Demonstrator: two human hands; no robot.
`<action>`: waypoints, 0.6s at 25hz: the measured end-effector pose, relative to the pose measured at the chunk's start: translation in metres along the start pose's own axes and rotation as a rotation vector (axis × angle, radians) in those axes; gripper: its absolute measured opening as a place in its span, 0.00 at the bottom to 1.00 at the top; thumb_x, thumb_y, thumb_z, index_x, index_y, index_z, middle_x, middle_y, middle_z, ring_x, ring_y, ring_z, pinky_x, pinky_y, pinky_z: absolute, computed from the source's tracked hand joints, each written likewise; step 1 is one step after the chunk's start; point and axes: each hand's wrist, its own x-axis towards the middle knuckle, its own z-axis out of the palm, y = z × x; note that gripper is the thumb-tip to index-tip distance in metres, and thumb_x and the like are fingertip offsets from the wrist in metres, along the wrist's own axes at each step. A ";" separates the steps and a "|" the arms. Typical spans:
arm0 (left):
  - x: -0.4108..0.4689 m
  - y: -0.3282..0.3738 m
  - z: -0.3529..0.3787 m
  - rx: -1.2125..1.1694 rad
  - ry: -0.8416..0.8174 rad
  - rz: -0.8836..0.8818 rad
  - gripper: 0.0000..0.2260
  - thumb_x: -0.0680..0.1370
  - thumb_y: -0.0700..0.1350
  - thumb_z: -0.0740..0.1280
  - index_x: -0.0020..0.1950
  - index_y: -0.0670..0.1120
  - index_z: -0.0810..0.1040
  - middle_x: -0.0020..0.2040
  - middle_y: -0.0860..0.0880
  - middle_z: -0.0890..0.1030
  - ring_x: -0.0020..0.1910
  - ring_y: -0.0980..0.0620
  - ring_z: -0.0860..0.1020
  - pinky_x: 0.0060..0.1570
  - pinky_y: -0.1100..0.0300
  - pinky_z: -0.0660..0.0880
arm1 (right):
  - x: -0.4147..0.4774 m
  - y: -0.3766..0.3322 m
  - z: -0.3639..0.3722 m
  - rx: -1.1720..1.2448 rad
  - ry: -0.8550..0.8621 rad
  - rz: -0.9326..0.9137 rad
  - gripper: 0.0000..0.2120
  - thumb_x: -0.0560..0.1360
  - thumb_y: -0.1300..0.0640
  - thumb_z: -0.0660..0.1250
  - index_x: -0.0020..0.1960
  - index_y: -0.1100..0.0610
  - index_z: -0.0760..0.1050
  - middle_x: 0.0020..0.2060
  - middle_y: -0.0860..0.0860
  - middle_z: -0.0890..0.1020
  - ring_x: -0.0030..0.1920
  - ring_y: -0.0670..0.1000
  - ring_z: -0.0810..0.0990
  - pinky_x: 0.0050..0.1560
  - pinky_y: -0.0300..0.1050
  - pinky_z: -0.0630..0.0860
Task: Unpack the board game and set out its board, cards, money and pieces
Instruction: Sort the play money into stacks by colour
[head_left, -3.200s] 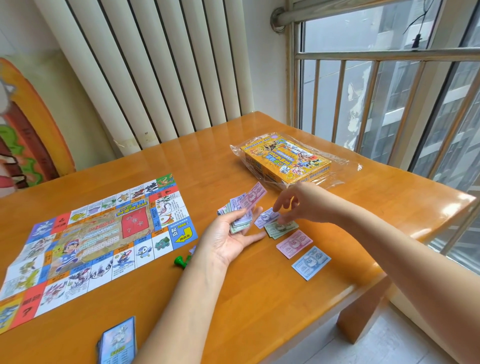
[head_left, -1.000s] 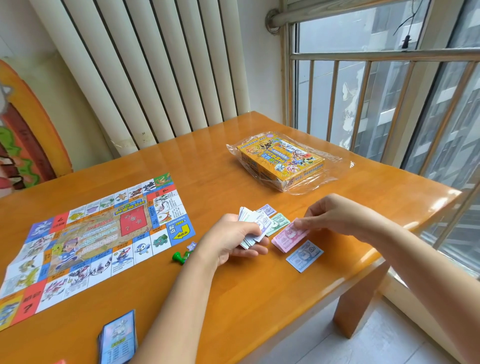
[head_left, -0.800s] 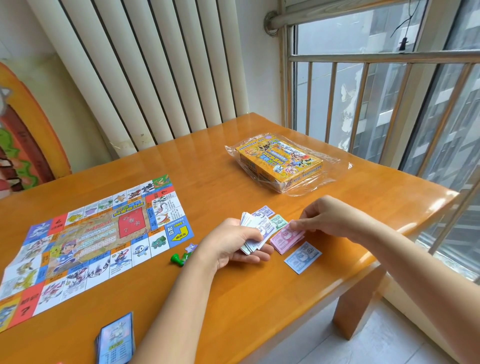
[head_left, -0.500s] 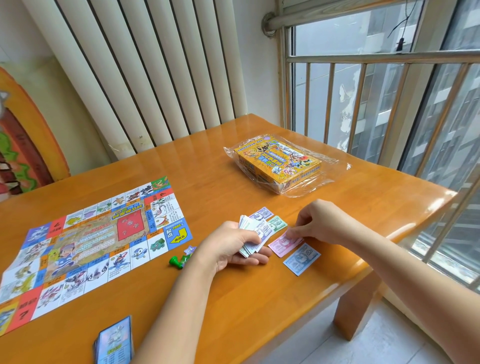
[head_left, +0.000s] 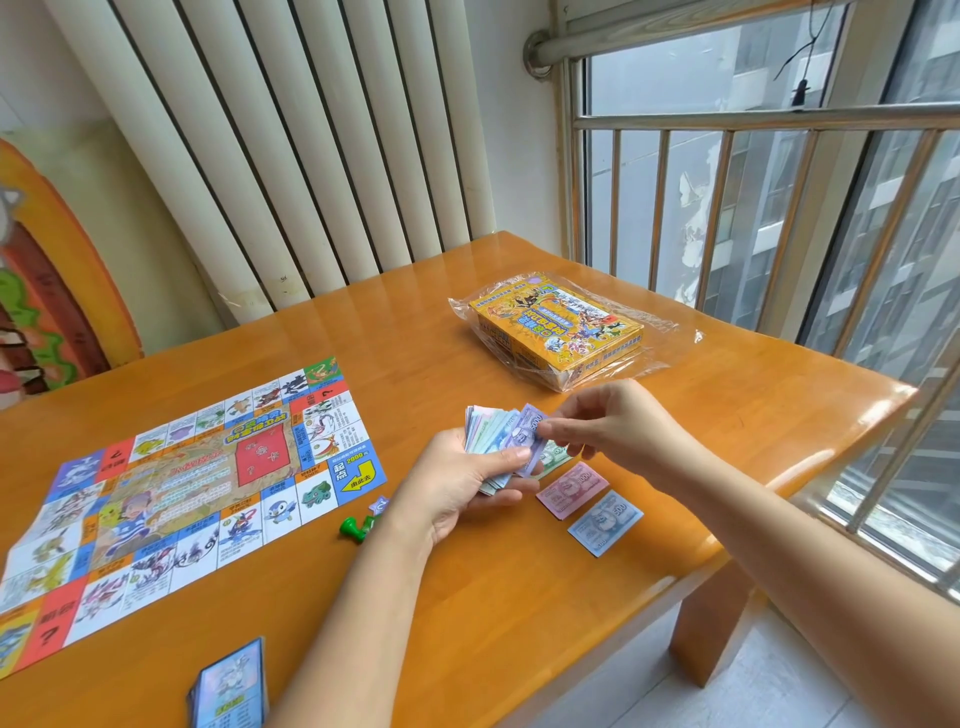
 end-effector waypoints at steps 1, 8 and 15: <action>0.000 0.001 0.000 -0.023 0.006 0.015 0.05 0.76 0.39 0.68 0.52 0.43 0.77 0.40 0.45 0.85 0.34 0.51 0.83 0.30 0.64 0.79 | 0.004 -0.001 0.001 -0.002 0.004 0.007 0.07 0.70 0.55 0.75 0.37 0.58 0.82 0.26 0.48 0.79 0.27 0.43 0.75 0.29 0.35 0.72; 0.018 -0.002 -0.016 -0.272 0.288 0.008 0.06 0.81 0.41 0.60 0.51 0.39 0.74 0.42 0.40 0.82 0.36 0.47 0.83 0.37 0.58 0.80 | 0.027 0.009 0.011 -0.113 0.175 0.150 0.12 0.72 0.51 0.73 0.38 0.60 0.82 0.27 0.48 0.78 0.26 0.45 0.71 0.28 0.38 0.67; 0.022 -0.004 -0.019 -0.401 0.310 -0.090 0.05 0.80 0.39 0.62 0.47 0.37 0.73 0.49 0.32 0.79 0.50 0.37 0.80 0.45 0.48 0.78 | 0.030 0.013 0.022 -0.290 0.184 0.181 0.13 0.74 0.49 0.70 0.39 0.59 0.81 0.29 0.50 0.77 0.30 0.47 0.72 0.28 0.39 0.65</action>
